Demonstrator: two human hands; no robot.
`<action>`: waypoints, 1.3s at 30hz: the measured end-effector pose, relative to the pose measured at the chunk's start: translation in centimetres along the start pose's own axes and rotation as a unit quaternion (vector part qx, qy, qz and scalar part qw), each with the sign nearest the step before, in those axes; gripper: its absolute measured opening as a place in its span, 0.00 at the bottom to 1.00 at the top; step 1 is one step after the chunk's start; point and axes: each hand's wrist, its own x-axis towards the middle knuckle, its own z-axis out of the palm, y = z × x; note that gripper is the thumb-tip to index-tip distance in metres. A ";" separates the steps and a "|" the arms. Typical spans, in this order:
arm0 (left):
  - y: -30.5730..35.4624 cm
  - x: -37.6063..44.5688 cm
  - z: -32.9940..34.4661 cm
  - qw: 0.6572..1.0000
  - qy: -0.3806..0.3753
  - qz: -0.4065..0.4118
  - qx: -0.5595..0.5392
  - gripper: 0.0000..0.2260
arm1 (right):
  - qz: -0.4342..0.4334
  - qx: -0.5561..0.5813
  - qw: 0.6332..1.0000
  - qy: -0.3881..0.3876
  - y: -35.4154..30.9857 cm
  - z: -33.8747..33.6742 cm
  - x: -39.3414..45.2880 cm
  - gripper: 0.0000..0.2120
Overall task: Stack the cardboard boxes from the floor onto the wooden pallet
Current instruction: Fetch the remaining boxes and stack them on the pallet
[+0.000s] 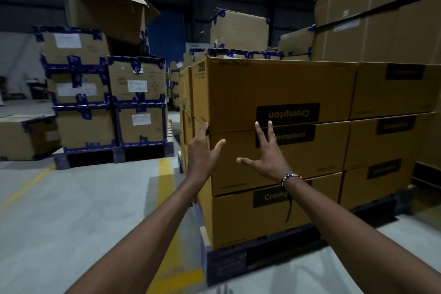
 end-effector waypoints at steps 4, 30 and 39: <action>-0.2 0.5 -0.1 1.000 0.019 -0.007 -0.011 0.30 | -0.003 0.013 1.000 0.017 -0.4 0.2 0.2 0.58; 11.2 15.2 -8.2 0.985 -0.026 -0.125 -0.112 0.34 | -0.074 0.047 0.985 0.145 -10.7 -13.5 11.2 0.28; 15.1 21.7 -14.6 0.959 -0.157 -0.227 -0.066 0.33 | 0.061 0.083 0.994 0.029 -15.9 -19.5 13.4 0.25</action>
